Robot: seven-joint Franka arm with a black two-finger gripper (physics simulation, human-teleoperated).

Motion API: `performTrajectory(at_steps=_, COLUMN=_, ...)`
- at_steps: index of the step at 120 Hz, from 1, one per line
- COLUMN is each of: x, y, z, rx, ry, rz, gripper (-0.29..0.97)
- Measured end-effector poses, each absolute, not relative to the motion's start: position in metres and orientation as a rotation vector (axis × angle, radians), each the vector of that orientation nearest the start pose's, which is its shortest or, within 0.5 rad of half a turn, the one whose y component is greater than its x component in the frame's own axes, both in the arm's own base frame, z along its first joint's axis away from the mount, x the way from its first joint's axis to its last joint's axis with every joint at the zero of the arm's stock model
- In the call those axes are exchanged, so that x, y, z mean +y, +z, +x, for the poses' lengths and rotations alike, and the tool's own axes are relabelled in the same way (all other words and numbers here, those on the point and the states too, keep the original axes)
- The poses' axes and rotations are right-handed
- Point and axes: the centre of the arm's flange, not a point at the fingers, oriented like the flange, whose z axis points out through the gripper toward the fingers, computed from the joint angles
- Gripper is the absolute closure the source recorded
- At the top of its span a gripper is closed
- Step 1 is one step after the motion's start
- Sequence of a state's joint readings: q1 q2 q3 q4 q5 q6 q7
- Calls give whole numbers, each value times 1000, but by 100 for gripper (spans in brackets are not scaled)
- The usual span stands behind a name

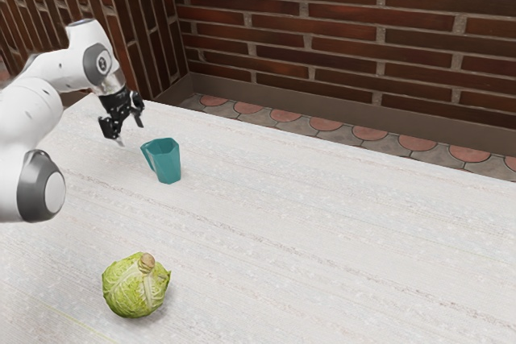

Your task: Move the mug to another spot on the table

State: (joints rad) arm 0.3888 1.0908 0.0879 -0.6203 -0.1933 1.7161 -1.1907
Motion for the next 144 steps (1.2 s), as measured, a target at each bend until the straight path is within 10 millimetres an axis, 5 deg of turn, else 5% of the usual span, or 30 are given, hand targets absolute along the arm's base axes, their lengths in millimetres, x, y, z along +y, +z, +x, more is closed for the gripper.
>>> performTrajectory(at_steps=80, x=309, y=296, z=734, rx=2443, ry=-187, rz=1704, gripper=3)
performTrajectory(at_steps=144, x=301, y=290, z=733, rx=2501, ry=-219, rz=1667, gripper=31)
